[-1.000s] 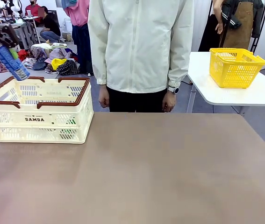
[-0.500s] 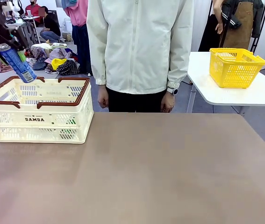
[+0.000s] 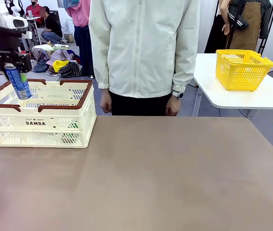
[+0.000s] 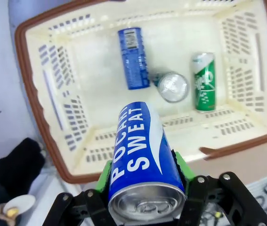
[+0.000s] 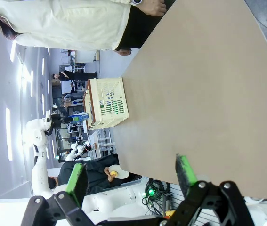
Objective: Place the drinks into the Shopping basket.
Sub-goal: Pick up one drink and place it into the Shopping basket.
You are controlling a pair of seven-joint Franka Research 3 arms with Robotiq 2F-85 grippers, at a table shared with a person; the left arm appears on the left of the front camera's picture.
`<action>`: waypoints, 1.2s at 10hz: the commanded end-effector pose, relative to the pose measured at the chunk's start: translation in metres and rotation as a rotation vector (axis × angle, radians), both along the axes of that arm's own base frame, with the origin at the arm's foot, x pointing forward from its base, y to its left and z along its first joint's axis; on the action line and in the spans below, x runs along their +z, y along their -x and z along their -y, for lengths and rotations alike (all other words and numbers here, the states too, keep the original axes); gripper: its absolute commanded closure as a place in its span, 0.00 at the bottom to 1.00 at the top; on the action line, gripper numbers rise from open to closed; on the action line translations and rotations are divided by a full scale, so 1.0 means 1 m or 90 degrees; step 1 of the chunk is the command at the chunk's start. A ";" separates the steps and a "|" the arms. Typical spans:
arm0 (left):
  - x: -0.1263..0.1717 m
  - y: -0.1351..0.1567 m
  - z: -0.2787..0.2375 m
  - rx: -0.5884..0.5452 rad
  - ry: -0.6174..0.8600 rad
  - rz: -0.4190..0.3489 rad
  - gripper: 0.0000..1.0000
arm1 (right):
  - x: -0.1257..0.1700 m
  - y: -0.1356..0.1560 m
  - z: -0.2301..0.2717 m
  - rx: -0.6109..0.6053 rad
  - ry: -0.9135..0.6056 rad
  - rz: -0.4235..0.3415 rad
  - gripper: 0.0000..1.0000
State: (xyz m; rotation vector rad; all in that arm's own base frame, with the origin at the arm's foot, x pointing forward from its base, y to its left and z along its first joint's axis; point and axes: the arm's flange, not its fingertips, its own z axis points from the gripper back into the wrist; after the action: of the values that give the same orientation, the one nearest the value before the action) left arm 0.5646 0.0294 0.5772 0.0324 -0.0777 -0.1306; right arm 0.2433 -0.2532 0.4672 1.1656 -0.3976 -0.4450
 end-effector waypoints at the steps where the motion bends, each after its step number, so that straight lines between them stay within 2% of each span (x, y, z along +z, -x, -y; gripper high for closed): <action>1: -0.013 -0.025 -0.022 -0.029 -0.016 -0.024 1.00 | 0.000 0.000 0.001 0.004 0.002 0.012 0.00; 2: -0.030 -0.034 -0.031 -0.033 0.006 -0.044 1.00 | 0.000 0.000 0.001 0.004 0.002 0.012 0.00; 4: -0.066 -0.050 -0.045 0.005 -0.002 -0.086 1.00 | 0.000 0.000 0.001 0.004 0.002 0.012 0.00; 5: -0.078 -0.054 -0.048 -0.008 0.023 -0.072 1.00 | 0.000 0.000 0.001 0.004 0.002 0.012 0.00; 6: -0.091 -0.058 -0.047 0.011 0.012 -0.061 1.00 | 0.000 0.000 0.001 0.004 0.002 0.012 0.00; 9: -0.119 -0.064 -0.049 0.026 0.029 -0.082 1.00 | 0.000 0.000 0.001 0.004 0.002 0.012 0.00; 12: -0.132 -0.069 -0.050 0.052 0.017 -0.085 1.00 | 0.000 0.000 0.001 0.004 0.002 0.012 0.00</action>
State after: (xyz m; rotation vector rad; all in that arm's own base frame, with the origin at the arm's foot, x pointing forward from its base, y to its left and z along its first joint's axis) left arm 0.6304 0.0788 0.4407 -0.0044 0.0719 -0.0772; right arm 0.2433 -0.2531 0.4671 1.1656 -0.3974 -0.4449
